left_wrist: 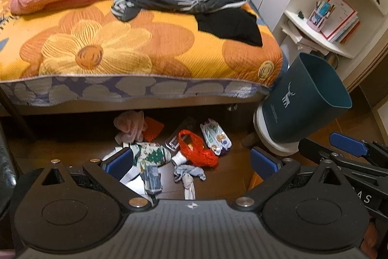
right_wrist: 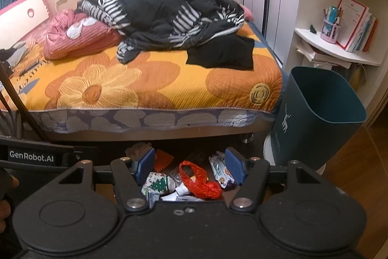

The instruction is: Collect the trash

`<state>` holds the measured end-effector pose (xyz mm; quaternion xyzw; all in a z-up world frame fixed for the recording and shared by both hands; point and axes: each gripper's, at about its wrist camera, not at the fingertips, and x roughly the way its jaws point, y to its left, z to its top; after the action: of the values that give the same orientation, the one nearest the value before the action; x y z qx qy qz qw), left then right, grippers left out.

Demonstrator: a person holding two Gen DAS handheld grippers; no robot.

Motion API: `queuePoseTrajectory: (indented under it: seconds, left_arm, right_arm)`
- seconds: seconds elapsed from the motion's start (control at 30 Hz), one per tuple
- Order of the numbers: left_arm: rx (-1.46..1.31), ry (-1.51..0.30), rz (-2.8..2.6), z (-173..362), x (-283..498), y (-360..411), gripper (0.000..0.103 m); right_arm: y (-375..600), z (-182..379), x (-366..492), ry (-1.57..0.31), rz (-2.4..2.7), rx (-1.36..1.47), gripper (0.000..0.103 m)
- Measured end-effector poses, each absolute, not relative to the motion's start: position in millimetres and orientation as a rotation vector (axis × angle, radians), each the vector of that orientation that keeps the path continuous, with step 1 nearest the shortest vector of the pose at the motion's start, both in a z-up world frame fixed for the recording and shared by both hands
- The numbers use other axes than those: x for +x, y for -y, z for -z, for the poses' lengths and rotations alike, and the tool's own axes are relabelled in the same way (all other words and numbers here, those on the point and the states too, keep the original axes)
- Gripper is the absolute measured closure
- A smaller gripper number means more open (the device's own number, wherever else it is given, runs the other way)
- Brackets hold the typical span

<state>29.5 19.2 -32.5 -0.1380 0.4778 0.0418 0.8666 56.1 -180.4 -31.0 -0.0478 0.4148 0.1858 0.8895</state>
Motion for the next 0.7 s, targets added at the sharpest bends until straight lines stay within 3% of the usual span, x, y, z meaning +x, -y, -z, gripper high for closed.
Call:
queuePoseTrajectory:
  seconds: [0.7]
  left_arm:
    - [-0.255,-1.174,-0.241,151.1,140.0,-88.7,0.0]
  right_arm:
    - [175.7,168.9,182.0,-1.056,-0.436,-0.119,0.039]
